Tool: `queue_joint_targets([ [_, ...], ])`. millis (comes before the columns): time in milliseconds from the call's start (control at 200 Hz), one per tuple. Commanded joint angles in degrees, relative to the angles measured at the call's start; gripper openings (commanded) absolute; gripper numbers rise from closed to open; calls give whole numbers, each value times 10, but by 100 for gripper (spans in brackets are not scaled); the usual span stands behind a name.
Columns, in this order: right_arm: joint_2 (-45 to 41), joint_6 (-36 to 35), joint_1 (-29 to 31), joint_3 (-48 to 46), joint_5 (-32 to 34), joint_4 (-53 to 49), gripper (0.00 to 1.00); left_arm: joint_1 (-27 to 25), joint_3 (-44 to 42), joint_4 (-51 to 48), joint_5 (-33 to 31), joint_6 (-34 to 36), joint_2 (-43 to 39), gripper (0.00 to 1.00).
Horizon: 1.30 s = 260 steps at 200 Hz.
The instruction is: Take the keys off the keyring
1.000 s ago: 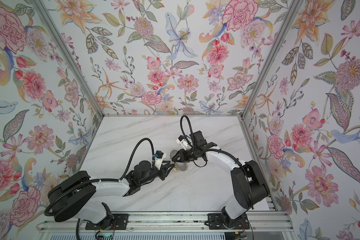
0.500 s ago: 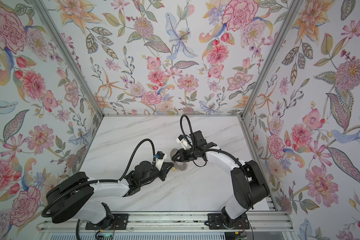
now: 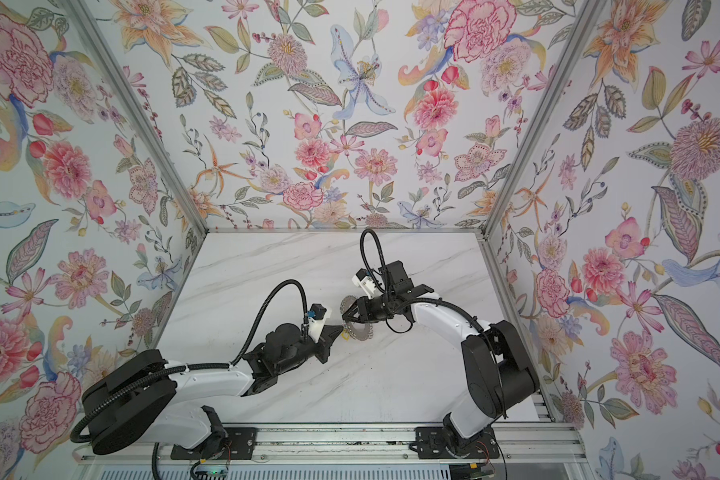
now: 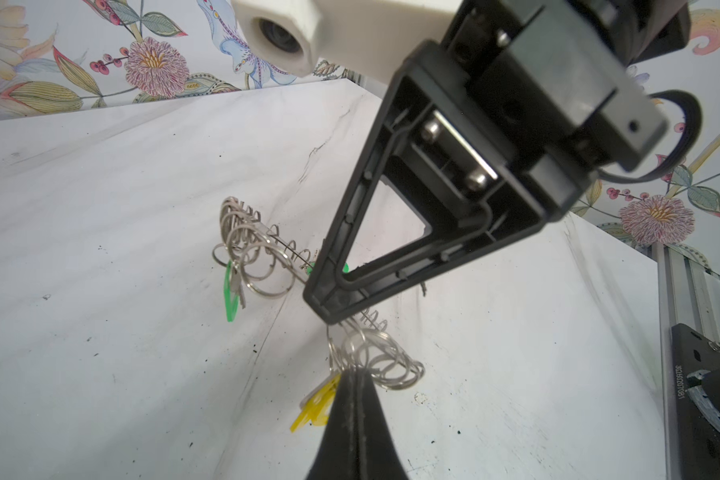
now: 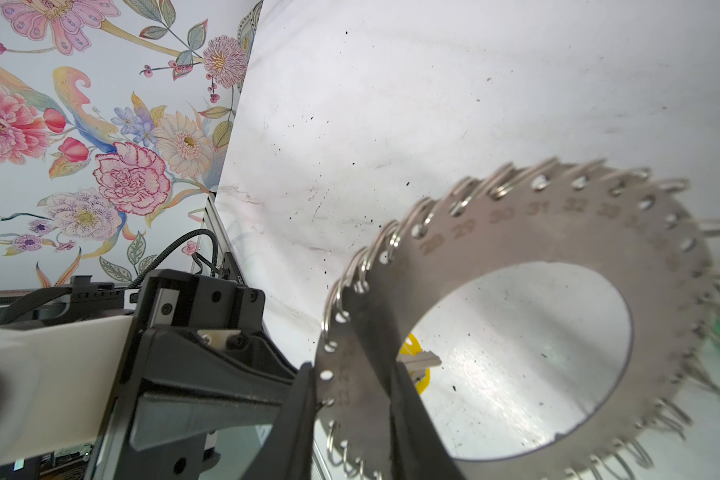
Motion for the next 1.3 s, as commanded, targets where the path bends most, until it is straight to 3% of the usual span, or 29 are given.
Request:
queue_joint_targets([
  [0,-15,-6,-2,-8,-23,-10,23,3,-16,-16,-49,10,-17,0],
  [445,-19,-7,-6,-9,-29,-10,32,2,-22,-24,-52,21,-31,0],
  [550,-18,-7,-7,-11,-33,-10,30,2,-19,-20,-46,16,-23,0],
  [706,-16,-9,-8,-15,-40,-10,22,2,-19,9,-3,12,-9,15],
  [916,-16,-11,-9,-14,-42,-10,17,2,-18,5,4,8,3,20],
  [1046,-6,-52,7,2,33,-71,21,3,-39,-12,-41,-9,-13,20],
  [1296,37,-100,62,3,133,-120,33,23,-92,-40,-130,-71,-74,36],
])
